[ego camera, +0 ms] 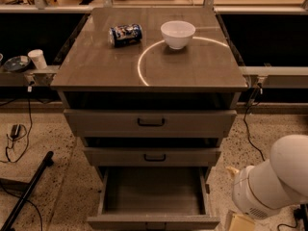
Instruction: Close bottom drawer
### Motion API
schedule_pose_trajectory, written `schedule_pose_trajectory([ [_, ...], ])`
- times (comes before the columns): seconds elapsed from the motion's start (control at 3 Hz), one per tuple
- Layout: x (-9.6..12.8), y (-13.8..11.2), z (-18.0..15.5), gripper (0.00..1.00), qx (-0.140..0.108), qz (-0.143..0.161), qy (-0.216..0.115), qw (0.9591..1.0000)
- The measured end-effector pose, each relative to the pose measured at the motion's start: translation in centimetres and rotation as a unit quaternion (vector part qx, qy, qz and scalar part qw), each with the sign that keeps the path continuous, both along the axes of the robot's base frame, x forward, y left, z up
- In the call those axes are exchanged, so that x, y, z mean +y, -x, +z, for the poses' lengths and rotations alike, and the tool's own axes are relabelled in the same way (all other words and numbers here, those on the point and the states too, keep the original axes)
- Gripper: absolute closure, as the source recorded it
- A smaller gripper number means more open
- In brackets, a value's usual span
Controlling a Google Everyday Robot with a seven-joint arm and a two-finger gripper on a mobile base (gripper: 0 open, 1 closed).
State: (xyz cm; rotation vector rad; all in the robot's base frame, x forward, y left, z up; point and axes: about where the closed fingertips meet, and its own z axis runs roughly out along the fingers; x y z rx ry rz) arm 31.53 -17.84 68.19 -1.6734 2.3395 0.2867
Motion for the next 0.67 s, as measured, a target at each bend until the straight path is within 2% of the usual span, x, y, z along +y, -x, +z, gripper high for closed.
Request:
schedule_pose_trajectory([
  [0.33, 0.1, 0.3, -0.5, 0.00, 0.004, 0.007, 0.011, 0.9999],
  [0.67, -0.7, 1.0, -3.7, 0.00, 0.018, -0.003, 0.012, 0.9998],
])
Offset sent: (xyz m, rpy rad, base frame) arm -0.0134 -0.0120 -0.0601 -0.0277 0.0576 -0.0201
